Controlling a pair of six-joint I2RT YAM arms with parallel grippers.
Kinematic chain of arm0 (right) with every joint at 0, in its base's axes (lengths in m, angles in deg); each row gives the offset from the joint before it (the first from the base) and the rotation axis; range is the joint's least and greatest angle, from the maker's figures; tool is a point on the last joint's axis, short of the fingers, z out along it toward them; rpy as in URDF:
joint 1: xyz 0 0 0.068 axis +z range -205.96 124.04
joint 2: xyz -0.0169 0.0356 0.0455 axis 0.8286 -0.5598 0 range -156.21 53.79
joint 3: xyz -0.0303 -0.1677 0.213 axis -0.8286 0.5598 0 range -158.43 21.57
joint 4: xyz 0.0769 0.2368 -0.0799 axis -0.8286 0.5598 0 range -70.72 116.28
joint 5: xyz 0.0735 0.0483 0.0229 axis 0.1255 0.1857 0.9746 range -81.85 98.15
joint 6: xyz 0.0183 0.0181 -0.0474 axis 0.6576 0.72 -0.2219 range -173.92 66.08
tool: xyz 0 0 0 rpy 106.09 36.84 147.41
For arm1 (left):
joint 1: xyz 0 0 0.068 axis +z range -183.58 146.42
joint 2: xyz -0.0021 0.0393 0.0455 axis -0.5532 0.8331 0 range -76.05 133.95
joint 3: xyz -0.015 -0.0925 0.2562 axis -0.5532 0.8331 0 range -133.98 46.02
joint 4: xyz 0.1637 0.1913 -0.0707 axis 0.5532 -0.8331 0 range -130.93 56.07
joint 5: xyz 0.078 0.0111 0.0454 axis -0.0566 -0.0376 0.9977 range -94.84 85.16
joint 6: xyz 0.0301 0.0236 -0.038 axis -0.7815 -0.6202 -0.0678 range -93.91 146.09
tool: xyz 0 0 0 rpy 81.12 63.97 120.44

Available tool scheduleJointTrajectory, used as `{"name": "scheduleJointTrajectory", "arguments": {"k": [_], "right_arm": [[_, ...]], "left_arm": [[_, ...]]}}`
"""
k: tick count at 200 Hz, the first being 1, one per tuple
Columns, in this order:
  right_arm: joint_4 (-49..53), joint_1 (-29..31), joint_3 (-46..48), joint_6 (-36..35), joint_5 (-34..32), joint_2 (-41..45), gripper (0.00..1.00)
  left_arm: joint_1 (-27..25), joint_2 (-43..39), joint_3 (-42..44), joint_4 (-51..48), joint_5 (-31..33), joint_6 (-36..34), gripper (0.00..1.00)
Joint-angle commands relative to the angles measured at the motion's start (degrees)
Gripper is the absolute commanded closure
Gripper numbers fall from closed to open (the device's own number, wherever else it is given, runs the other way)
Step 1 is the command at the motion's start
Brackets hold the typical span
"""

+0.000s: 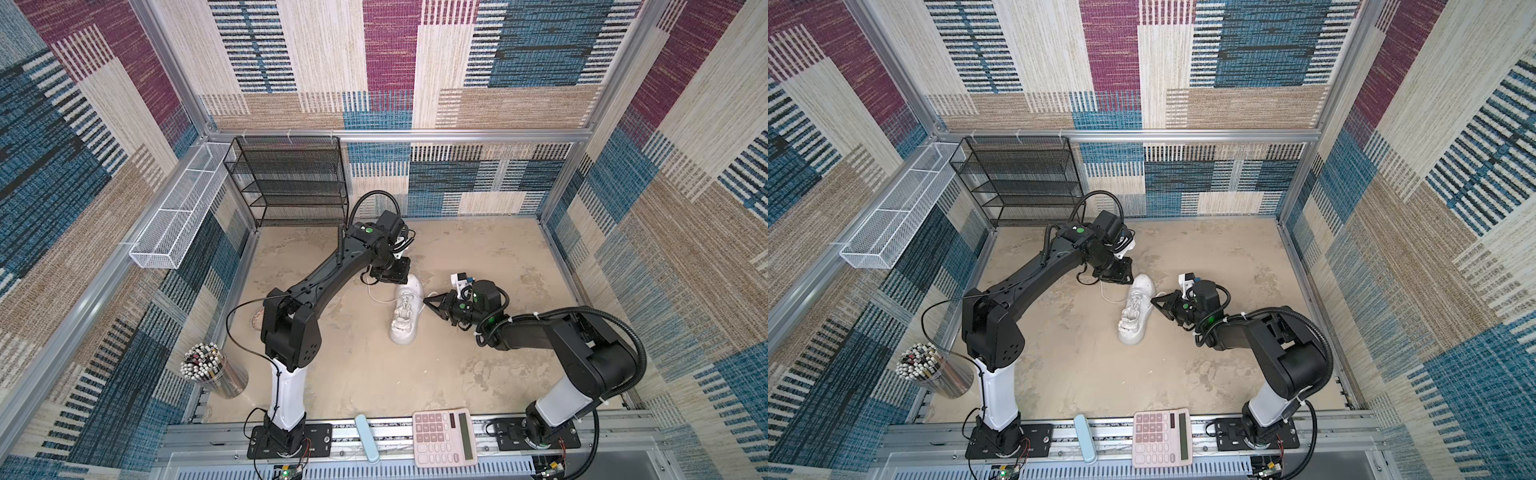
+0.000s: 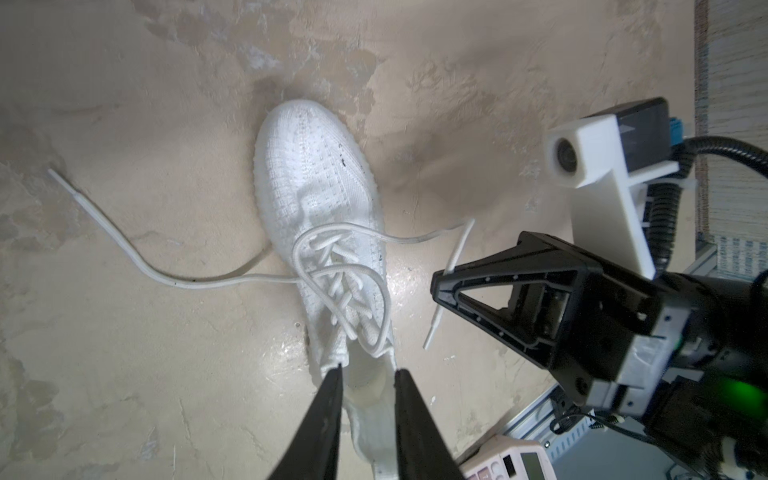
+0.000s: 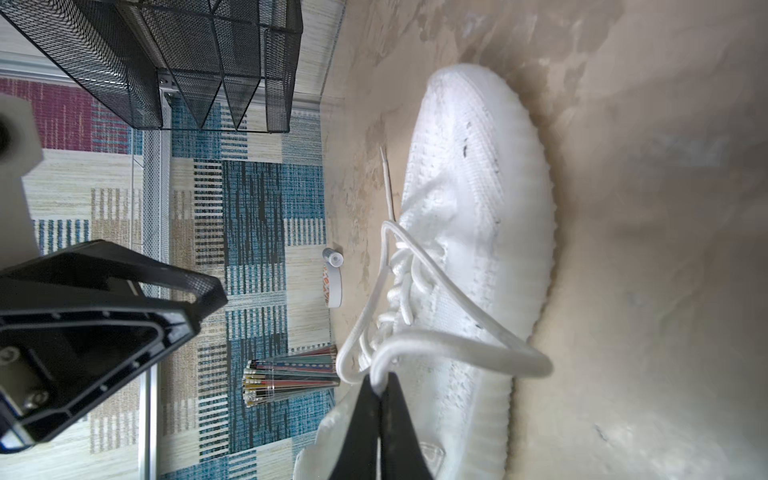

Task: Tie the shoes

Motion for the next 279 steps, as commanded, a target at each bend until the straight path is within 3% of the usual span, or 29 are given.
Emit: {"name": "scheduleJointTrajectory", "arguments": {"k": [1, 32, 72, 108, 200, 279], "right_arm": [[-15.2, 0.8, 2.1, 12.2, -4.2, -2.5, 1.0], [-15.6, 1.7, 3.5, 15.1, -8.2, -2.7, 1.0], [-26.1, 3.0, 5.0, 21.6, -10.2, -7.2, 1.0], [-35.1, 4.7, 7.1, 26.0, -15.9, -10.3, 1.0], [-34.8, 10.9, 6.4, 30.2, -30.2, -12.4, 1.0], [-36.2, 11.5, 3.9, 32.3, -31.2, -16.3, 1.0]], "left_arm": [[0.3, -1.2, 2.6, 2.3, -1.9, 1.5, 0.75], [0.5, -2.5, 6.7, 6.1, -3.9, 3.4, 0.76], [0.8, -3.6, 10.9, 9.4, -6.0, 4.9, 0.76], [1.5, -5.2, 15.1, 12.7, -7.5, 6.6, 0.76], [2.2, -6.9, 20.5, 16.4, -8.9, 8.1, 0.76], [2.6, -6.4, 20.6, 17.3, -9.8, 8.1, 0.76]]}}
